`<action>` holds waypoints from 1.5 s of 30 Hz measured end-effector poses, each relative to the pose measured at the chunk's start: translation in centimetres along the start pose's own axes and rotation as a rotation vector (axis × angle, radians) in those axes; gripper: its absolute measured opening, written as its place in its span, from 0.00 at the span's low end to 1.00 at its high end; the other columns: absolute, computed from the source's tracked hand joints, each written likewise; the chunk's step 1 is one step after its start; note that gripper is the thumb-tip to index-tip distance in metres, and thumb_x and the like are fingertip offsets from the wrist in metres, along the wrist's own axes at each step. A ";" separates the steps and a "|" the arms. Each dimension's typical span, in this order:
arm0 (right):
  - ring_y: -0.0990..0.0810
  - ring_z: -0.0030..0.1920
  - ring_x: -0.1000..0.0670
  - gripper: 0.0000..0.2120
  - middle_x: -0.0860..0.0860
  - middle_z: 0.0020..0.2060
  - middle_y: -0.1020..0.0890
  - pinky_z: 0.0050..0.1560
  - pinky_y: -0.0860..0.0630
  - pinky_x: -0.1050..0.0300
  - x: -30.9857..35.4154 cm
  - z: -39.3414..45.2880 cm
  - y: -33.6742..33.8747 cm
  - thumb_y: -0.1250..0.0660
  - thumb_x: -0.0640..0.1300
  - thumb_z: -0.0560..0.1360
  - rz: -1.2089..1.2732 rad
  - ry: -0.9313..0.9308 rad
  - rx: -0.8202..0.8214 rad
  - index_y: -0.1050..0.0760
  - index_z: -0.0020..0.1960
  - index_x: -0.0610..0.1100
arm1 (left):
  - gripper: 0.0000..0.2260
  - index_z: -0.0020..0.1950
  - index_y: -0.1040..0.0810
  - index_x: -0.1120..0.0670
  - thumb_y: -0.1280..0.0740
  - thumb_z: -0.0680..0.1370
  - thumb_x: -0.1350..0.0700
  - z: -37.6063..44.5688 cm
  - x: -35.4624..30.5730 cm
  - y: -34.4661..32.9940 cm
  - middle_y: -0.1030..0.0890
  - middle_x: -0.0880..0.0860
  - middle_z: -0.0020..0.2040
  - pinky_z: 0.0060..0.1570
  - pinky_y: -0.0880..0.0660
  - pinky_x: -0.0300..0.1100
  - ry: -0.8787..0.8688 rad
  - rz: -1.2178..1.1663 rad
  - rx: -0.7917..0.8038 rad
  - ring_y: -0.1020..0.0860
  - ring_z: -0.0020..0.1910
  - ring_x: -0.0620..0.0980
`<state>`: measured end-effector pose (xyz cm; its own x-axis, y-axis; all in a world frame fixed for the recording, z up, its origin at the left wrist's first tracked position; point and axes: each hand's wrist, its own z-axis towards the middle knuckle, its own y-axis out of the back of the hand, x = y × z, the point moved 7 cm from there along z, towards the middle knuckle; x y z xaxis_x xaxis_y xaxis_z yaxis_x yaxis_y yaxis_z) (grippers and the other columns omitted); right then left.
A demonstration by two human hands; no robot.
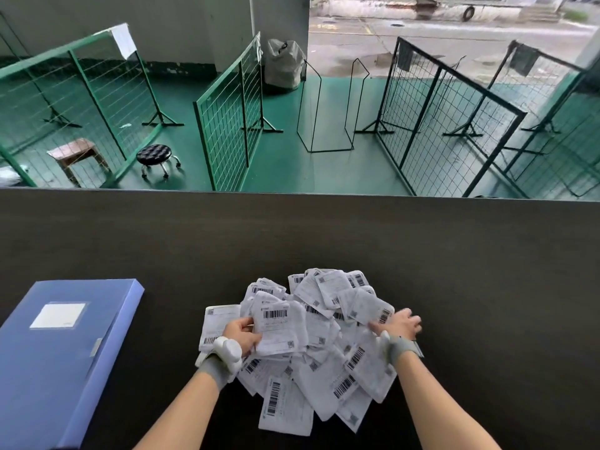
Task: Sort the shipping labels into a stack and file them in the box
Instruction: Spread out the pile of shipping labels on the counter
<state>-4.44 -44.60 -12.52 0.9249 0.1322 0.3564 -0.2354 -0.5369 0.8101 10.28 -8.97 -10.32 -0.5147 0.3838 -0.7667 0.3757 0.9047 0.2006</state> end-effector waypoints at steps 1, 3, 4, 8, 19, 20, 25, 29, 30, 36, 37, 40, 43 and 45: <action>0.37 0.69 0.36 0.44 0.36 0.67 0.36 0.67 0.32 0.39 0.0 0.3 -0.2 0.19 0.50 0.62 0.010 -0.015 0.008 0.39 0.67 0.37 | 0.24 0.68 0.32 0.67 0.37 0.72 0.76 -0.1 -0.1 -0.4 0.21 0.66 0.55 0.47 0.22 0.50 -0.003 0.004 0.006 0.20 0.47 0.64; 0.35 0.69 0.35 0.42 0.34 0.66 0.33 0.68 0.34 0.38 0.1 0.5 -0.4 0.18 0.47 0.62 0.066 -0.044 0.010 0.39 0.66 0.38 | 0.25 0.69 0.33 0.66 0.37 0.72 0.75 -0.2 -0.4 -0.9 0.21 0.66 0.56 0.37 0.19 0.45 -0.004 0.026 0.019 0.21 0.39 0.64; 0.34 0.68 0.34 0.40 0.34 0.65 0.31 0.68 0.34 0.37 -0.1 0.8 -0.6 0.18 0.46 0.62 0.105 -0.057 0.017 0.38 0.65 0.39 | 0.25 0.69 0.33 0.66 0.36 0.72 0.75 -0.2 -0.4 -1.1 0.21 0.65 0.56 0.35 0.19 0.44 -0.001 0.028 0.016 0.21 0.38 0.64; 0.30 0.66 0.35 0.28 0.37 0.59 0.24 0.67 0.33 0.38 -1.0 1.5 -0.5 0.24 0.41 0.67 0.282 -0.090 0.047 0.35 0.61 0.41 | 0.26 0.69 0.32 0.66 0.35 0.72 0.75 0.3 -0.1 -1.6 0.22 0.66 0.60 0.61 0.28 0.59 0.017 0.003 -0.015 0.25 0.60 0.70; 0.19 0.39 0.54 0.06 0.43 0.46 0.16 0.41 0.21 0.61 9.7 -5.1 2.0 0.29 0.38 0.75 0.224 0.601 0.601 0.21 0.49 0.46 | 0.25 0.69 0.31 0.64 0.34 0.72 0.73 -0.9 -1.5 -3.8 0.21 0.63 0.59 0.63 0.27 0.56 -0.017 -0.017 0.111 0.23 0.60 0.60; 0.19 0.38 0.54 0.06 0.45 0.46 0.16 0.40 0.22 0.62 10.4 -6.3 1.7 0.28 0.40 0.74 0.076 0.636 0.674 0.20 0.50 0.45 | 0.25 0.68 0.30 0.63 0.34 0.72 0.73 -1.1 -1.8 -4.3 0.21 0.63 0.59 0.62 0.27 0.58 -0.017 -0.042 0.157 0.22 0.59 0.61; 0.24 0.33 0.57 0.10 0.51 0.37 0.19 0.32 0.27 0.68 12.6 -9.7 -0.2 0.28 0.43 0.74 -0.160 0.754 0.662 0.20 0.50 0.38 | 0.17 0.60 0.25 0.60 0.34 0.73 0.72 -2.8 -3.0 -7.5 0.18 0.59 0.51 0.41 0.18 0.48 -0.030 -0.201 0.363 0.18 0.47 0.55; 0.21 0.37 0.55 0.10 0.48 0.42 0.18 0.33 0.23 0.66 12.8 -9.9 -1.4 0.28 0.46 0.74 -0.047 0.732 0.628 0.22 0.50 0.40 | 0.14 0.56 0.21 0.59 0.32 0.72 0.71 -2.8 -2.8 -7.8 0.17 0.60 0.52 0.55 0.22 0.57 -0.063 -0.152 0.370 0.19 0.54 0.59; 0.21 0.37 0.54 0.12 0.47 0.43 0.18 0.33 0.23 0.66 12.3 -9.5 -1.3 0.29 0.48 0.75 0.005 0.708 0.605 0.23 0.51 0.40 | 0.14 0.53 0.20 0.58 0.32 0.71 0.72 -2.8 -2.6 -7.6 0.17 0.59 0.51 0.57 0.23 0.58 -0.077 -0.129 0.337 0.20 0.56 0.60; 0.21 0.52 0.50 0.16 0.49 0.51 0.20 0.53 0.22 0.55 5.8 -4.3 -0.7 0.25 0.48 0.71 -0.311 0.549 0.401 0.25 0.55 0.46 | 0.16 0.53 0.20 0.61 0.35 0.71 0.76 -2.2 -1.6 -5.5 0.18 0.53 0.42 0.56 0.23 0.51 -0.097 -0.077 0.072 0.20 0.53 0.59; 0.25 0.61 0.46 0.22 0.47 0.58 0.23 0.62 0.25 0.50 4.5 -3.5 -0.9 0.26 0.49 0.71 -0.476 0.515 0.362 0.28 0.62 0.44 | 0.17 0.57 0.22 0.64 0.35 0.71 0.76 -1.9 -1.3 -5.3 0.18 0.56 0.44 0.55 0.22 0.49 -0.105 -0.074 0.051 0.21 0.53 0.59; 0.33 0.66 0.41 0.40 0.44 0.63 0.29 0.66 0.31 0.42 1.8 -2.1 -1.2 0.21 0.53 0.64 -0.579 0.420 0.309 0.38 0.67 0.44 | 0.19 0.61 0.25 0.67 0.33 0.71 0.75 -2.1 -0.8 -5.3 0.18 0.57 0.45 0.42 0.20 0.36 -0.081 -0.089 0.039 0.22 0.51 0.55; 0.26 0.61 0.41 0.38 0.44 0.58 0.24 0.61 0.26 0.41 0.7 -1.6 -1.2 0.19 0.47 0.60 -0.334 0.374 0.377 0.38 0.62 0.45 | 0.19 0.62 0.26 0.67 0.34 0.72 0.74 -2.4 -0.9 -5.7 0.19 0.63 0.52 0.52 0.25 0.42 -0.078 -0.063 0.027 0.23 0.52 0.52; 0.22 0.57 0.44 0.29 0.45 0.54 0.21 0.59 0.23 0.46 0.7 -2.0 -0.4 0.20 0.40 0.63 -0.194 0.364 0.390 0.34 0.57 0.42 | 0.19 0.62 0.26 0.67 0.34 0.72 0.74 -2.3 -0.7 -5.8 0.20 0.64 0.53 0.55 0.27 0.44 -0.077 -0.053 0.017 0.23 0.52 0.52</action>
<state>-4.32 -42.61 -11.65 0.7614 0.5005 0.4120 0.1199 -0.7334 0.6692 6.70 -14.02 -9.59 -0.4735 0.3193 -0.8209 0.3626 0.9200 0.1487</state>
